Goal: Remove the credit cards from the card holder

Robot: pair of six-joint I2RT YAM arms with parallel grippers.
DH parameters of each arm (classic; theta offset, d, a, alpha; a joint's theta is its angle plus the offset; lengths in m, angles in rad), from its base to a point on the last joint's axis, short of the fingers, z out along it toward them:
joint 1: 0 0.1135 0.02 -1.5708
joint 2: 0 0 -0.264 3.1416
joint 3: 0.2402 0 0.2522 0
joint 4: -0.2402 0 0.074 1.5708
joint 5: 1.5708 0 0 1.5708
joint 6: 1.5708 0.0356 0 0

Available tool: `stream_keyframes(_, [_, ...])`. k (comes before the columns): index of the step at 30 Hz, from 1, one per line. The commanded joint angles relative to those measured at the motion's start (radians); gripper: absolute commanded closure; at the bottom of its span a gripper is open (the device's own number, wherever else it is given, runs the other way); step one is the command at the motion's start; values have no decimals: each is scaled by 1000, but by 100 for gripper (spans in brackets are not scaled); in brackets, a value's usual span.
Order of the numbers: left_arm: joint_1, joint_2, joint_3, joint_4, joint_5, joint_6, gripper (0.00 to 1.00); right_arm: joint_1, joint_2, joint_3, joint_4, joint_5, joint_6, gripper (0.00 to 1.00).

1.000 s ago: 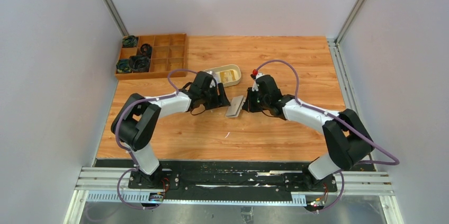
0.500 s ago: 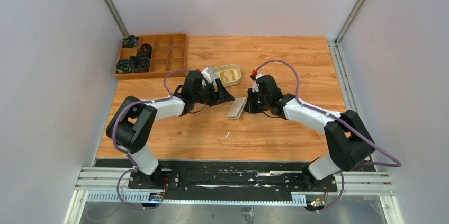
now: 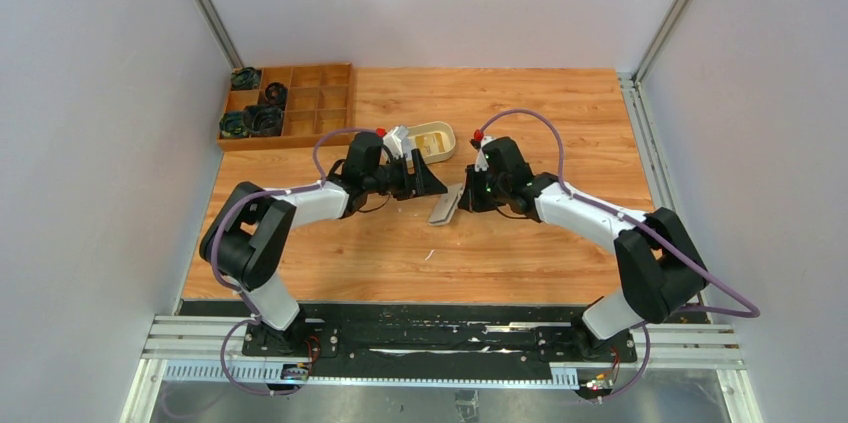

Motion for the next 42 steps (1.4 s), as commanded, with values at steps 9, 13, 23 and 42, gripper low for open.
stream_keyframes(9, [-8,26,29,5,70,63,26,-10,-50,54,-35,-29,-7,100])
stream_keyframes(13, [-8,50,37,-33,37,81,29,-15,-42,50,-32,-34,-6,100])
stream_keyframes(23, [-8,75,38,-62,-8,84,44,-47,-62,-1,-29,-51,-10,100])
stream_keyframes(42, [-8,50,44,-67,-28,56,62,-119,-39,-151,57,-101,-10,100])
